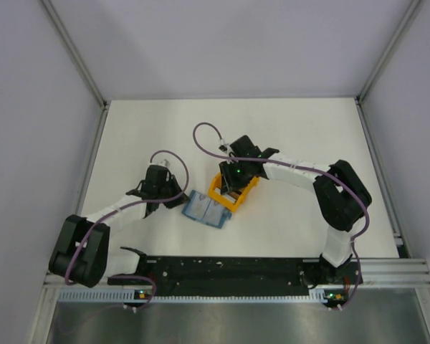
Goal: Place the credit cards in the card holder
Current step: Pick up the credit card from the storage box.
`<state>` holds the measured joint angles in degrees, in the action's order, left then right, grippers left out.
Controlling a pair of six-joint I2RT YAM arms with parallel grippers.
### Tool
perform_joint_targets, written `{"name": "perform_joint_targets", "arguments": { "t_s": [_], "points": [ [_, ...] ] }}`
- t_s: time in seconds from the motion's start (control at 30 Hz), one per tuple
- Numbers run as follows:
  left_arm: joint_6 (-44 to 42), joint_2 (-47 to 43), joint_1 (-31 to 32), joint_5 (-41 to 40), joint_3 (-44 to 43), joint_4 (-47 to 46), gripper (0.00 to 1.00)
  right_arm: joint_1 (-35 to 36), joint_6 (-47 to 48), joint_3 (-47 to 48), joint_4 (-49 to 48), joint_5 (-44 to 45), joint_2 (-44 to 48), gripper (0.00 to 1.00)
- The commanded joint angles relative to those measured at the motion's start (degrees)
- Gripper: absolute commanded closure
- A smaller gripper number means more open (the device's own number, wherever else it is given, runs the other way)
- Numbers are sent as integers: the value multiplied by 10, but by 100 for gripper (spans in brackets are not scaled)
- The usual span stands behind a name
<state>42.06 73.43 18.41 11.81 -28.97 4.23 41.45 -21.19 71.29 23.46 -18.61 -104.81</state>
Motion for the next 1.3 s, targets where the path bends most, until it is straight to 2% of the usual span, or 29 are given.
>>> {"name": "perform_joint_targets", "arguments": {
  "t_s": [0.0,0.37,0.73,1.07,1.13,1.17,1.2,1.23,1.27],
  "points": [
    [3,6,-2,10,-6,-29,100,0,-6,17,-5,-41,0,66],
    [3,7,-3,12,-9,-27,100,-4,-9,18,-5,-59,3,73],
    [4,4,-3,14,-8,-27,100,-7,-5,19,-4,-59,5,95],
    [3,0,-3,13,-6,-26,100,-13,-2,16,2,-7,7,100],
    [3,1,-3,13,-5,-27,100,-13,4,14,3,-7,7,96],
    [5,0,-3,13,-6,-26,100,-13,5,13,4,-8,7,88],
    [4,0,-4,13,-6,-27,100,-12,7,13,2,-11,7,72],
    [5,2,-4,13,-6,-27,100,-12,7,13,2,-12,8,60],
    [5,2,-4,12,-6,-26,100,-13,8,15,2,-11,6,55]
  ]
}}
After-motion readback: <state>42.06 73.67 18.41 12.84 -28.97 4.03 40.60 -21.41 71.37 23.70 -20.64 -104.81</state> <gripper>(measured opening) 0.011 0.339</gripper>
